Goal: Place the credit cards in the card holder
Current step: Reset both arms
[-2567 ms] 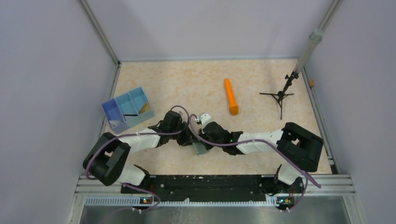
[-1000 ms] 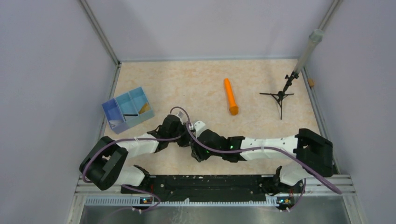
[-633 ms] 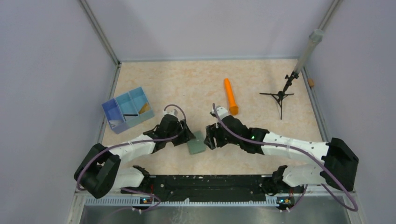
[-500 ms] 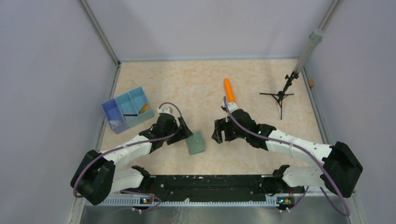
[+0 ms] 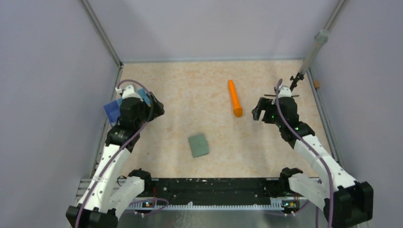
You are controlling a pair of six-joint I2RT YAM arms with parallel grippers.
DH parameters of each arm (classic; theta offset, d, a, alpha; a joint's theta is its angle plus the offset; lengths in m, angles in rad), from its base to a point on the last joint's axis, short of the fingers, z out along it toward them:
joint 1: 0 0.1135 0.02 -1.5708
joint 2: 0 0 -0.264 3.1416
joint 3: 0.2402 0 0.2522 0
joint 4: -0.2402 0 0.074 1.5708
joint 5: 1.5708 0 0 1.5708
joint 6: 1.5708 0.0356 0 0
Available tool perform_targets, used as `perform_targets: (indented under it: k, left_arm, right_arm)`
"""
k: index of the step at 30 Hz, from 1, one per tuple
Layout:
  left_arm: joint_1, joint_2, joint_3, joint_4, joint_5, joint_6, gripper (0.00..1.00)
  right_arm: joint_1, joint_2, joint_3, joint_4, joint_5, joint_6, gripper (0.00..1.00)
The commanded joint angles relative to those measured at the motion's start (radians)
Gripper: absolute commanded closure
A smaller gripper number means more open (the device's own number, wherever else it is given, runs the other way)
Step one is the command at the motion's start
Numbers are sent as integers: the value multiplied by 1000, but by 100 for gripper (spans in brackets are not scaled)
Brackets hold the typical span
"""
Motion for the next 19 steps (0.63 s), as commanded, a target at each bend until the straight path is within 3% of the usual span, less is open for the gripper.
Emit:
perform_targets:
  k: [1,5,10,19]
  left_arm:
    - [51,-89,110,-109,-112,206,1]
    - [52,-185,58,-62,-168,285,1]
    - [52,-245,-15,-43,-207,274,1]
    - [55,-253,-11,-50,-224,261,1]
  right_arm:
    - [-4,-164,48,8,197,-91,18]
    - [-4,-340,-32,84,254,-123,14]
    - [-3,-487,-111,130,243,-131,7]
    - [-4,-456,-86,103,227,-124,7]
